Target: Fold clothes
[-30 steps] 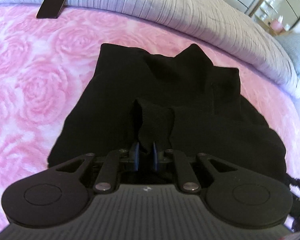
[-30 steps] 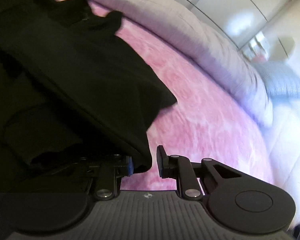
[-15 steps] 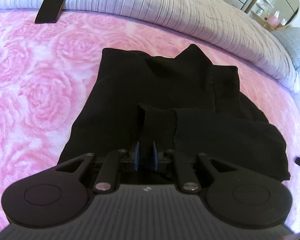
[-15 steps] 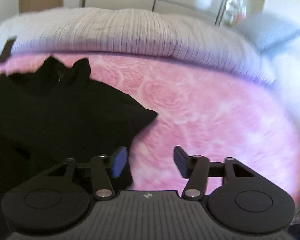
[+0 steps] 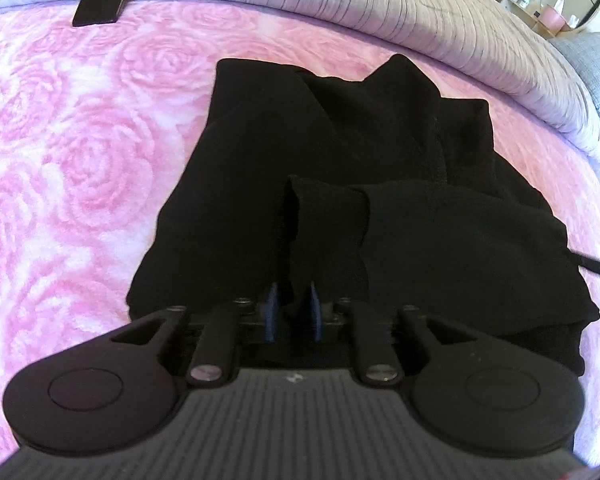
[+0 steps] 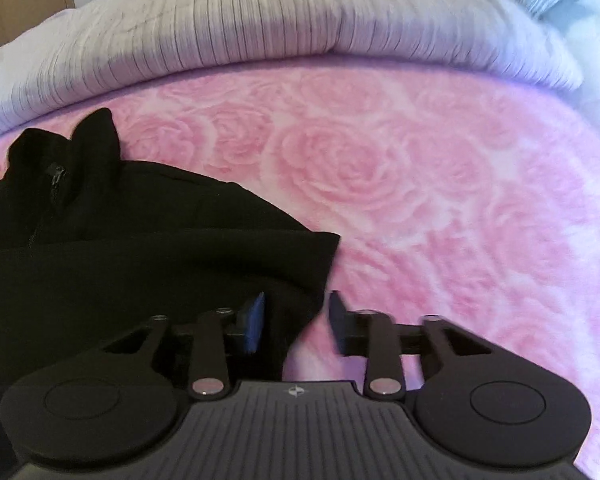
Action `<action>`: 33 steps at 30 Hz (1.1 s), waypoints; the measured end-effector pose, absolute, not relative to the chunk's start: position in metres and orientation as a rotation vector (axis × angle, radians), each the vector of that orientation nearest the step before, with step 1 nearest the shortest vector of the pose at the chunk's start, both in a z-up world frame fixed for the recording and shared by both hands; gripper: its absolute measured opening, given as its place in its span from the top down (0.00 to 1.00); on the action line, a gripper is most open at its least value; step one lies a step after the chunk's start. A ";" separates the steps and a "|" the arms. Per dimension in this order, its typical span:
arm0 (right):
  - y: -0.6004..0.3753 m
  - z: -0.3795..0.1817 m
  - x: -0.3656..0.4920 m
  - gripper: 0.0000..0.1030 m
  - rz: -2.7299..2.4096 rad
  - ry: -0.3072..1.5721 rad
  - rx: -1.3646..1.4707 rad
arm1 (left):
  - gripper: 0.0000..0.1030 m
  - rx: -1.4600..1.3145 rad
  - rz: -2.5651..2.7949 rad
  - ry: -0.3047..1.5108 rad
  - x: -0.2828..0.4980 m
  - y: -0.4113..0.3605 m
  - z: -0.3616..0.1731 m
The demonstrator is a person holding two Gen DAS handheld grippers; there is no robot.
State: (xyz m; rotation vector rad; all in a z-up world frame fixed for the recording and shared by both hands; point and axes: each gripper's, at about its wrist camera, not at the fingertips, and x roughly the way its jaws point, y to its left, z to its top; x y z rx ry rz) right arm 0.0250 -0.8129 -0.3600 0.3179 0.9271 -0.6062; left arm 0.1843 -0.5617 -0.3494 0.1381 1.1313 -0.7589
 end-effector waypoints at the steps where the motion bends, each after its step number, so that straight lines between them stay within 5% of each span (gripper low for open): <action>1: -0.807 -0.358 0.019 0.59 -0.614 0.930 0.308 | 0.84 0.138 -0.758 1.130 0.184 -0.560 -0.348; 10: -0.747 -0.327 -0.024 0.59 -0.600 0.801 0.231 | 0.86 0.196 -0.915 0.918 0.165 -0.573 -0.309; 18: -0.755 -0.376 0.003 0.62 -0.527 0.960 0.358 | 0.83 0.449 -0.955 0.999 0.168 -0.609 -0.364; 33: -0.671 -0.349 -0.081 0.51 -0.583 1.049 0.426 | 0.66 0.524 -0.897 1.056 0.108 -0.472 -0.331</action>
